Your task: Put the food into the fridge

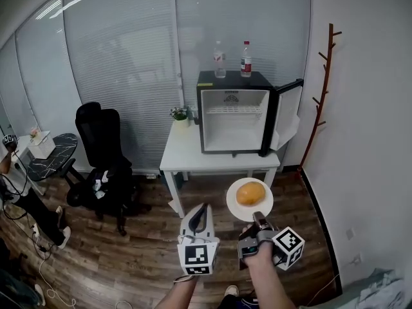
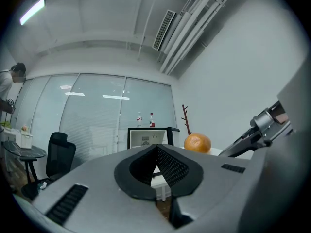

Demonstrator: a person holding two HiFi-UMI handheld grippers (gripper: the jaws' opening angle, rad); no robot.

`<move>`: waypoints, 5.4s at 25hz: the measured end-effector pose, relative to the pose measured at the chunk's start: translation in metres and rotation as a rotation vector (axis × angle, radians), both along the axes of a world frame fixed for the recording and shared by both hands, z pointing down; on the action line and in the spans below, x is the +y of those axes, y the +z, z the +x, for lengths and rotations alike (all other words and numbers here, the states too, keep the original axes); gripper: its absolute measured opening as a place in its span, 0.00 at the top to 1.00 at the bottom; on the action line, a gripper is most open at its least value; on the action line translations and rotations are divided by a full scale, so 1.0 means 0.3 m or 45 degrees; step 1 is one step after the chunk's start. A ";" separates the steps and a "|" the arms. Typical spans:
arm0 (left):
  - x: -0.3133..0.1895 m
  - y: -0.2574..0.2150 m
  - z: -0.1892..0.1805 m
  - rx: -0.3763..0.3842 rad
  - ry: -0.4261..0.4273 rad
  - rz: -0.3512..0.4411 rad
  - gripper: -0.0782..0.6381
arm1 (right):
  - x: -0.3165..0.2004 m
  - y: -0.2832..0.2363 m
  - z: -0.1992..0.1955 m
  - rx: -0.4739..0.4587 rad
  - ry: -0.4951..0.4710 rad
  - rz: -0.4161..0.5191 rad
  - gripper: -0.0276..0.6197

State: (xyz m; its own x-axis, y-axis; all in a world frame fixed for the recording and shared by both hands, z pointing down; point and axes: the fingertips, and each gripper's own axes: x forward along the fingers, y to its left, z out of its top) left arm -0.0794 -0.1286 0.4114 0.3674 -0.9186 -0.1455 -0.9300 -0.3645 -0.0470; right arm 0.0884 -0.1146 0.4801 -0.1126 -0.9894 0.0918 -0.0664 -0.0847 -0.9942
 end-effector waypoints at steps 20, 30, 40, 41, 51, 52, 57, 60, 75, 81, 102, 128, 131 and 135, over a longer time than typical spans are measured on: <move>-0.631 -0.019 0.283 -0.022 -0.077 -0.013 0.85 | -0.659 -0.012 0.290 -0.013 -0.068 -0.009 0.91; -0.963 0.007 0.275 0.010 -0.023 0.001 0.85 | -0.960 0.001 0.265 0.025 -0.042 -0.004 0.91; -1.398 -0.038 0.225 0.022 0.050 0.006 0.85 | -1.357 -0.041 0.207 0.036 0.028 -0.008 0.91; -1.432 -0.040 0.224 0.023 0.058 0.006 0.85 | -1.387 -0.038 0.206 0.040 0.035 -0.013 0.91; -1.682 -0.011 0.273 0.033 0.108 -0.022 0.85 | -1.614 -0.004 0.253 0.043 0.086 -0.056 0.91; -1.704 -0.010 0.286 0.031 0.109 -0.021 0.85 | -1.638 -0.001 0.264 0.043 0.084 -0.056 0.91; -1.838 -0.011 0.363 0.026 0.091 -0.010 0.85 | -1.789 0.010 0.333 0.034 0.059 -0.048 0.91; -1.907 -0.010 0.413 0.016 0.081 -0.014 0.85 | -1.865 0.026 0.376 0.023 0.039 -0.066 0.91; -2.124 -0.047 0.540 0.006 0.049 0.013 0.85 | -2.114 -0.012 0.468 0.003 0.004 -0.036 0.90; -2.168 -0.050 0.534 0.002 0.043 0.016 0.85 | -2.127 -0.014 0.467 0.007 0.024 -0.056 0.90; -2.141 -0.051 0.529 0.029 0.112 0.013 0.85 | -2.090 -0.018 0.430 0.067 0.056 -0.024 0.73; -1.907 -0.005 0.340 -0.025 0.113 -0.036 0.85 | -1.881 -0.287 0.132 2.012 -0.130 0.589 0.75; -1.894 0.006 0.316 -0.026 0.097 -0.041 0.85 | -1.874 -0.293 0.128 2.031 -0.101 0.598 0.82; -1.888 0.018 0.309 -0.029 0.091 -0.049 0.85 | -1.873 -0.291 0.128 2.077 -0.087 0.593 0.90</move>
